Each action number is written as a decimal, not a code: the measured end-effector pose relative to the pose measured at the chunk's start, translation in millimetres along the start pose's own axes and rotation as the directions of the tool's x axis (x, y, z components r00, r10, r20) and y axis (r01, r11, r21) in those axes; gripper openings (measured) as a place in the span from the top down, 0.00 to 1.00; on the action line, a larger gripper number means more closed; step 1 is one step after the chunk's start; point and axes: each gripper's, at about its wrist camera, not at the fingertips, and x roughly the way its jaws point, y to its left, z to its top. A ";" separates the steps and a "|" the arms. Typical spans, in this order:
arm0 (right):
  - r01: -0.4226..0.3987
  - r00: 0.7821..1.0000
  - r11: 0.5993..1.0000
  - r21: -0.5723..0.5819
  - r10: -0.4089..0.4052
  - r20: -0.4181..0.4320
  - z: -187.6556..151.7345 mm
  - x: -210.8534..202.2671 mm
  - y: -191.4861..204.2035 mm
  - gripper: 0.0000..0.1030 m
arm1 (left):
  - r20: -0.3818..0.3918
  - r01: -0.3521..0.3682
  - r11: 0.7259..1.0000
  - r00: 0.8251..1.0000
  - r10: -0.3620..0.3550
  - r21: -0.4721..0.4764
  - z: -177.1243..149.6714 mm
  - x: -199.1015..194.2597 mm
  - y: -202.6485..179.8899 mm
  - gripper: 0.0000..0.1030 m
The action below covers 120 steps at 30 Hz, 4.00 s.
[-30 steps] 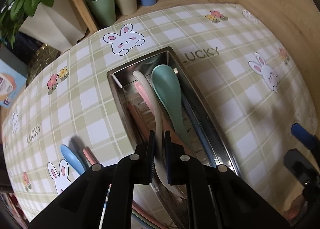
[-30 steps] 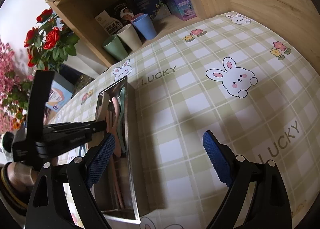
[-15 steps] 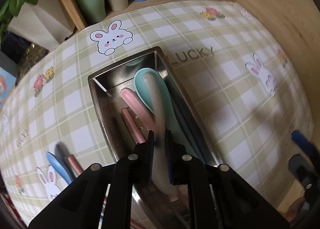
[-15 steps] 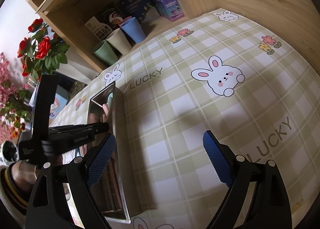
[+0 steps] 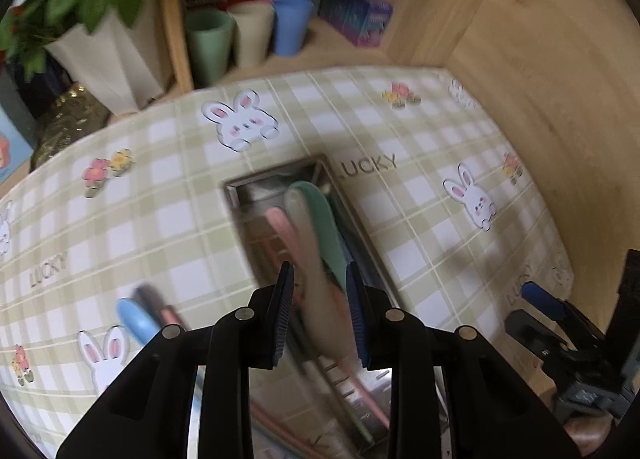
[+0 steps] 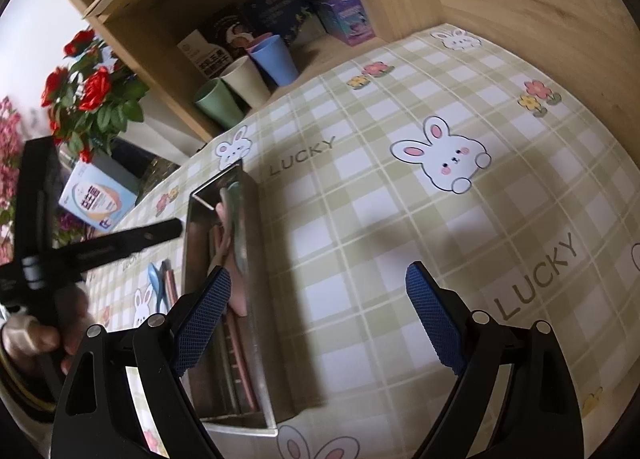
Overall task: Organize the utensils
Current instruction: 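Lower the beige spoon into the steel caddy and open the left gripper, then grasp the blue spoon by its handle with the left gripper and lift, then grasp a blue chopstick with the right gripper while the left gripper holds the blue spoon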
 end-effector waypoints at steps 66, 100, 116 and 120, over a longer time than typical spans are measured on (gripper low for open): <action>0.006 0.989 0.971 -0.239 -0.041 -0.142 -44.0 29.5 96.8 0.34 | 0.002 -0.128 0.936 0.991 0.136 -0.328 -174.8 -37.7 147.3 0.88; -0.001 0.947 0.853 -0.522 -0.167 -0.275 -80.3 139.3 221.4 0.83 | 0.080 -0.090 0.879 0.986 0.144 -0.467 -236.4 -67.5 224.6 0.94; 0.048 0.952 0.843 -0.536 -0.201 -0.231 -93.5 139.3 221.9 0.94 | 0.098 -0.077 0.884 0.986 0.136 -0.461 -240.4 -69.2 225.4 0.92; 0.052 0.953 0.831 -0.554 -0.206 -0.220 -96.1 138.5 223.2 0.94 | 0.100 -0.074 0.883 0.986 0.135 -0.464 -240.4 -69.0 224.8 0.92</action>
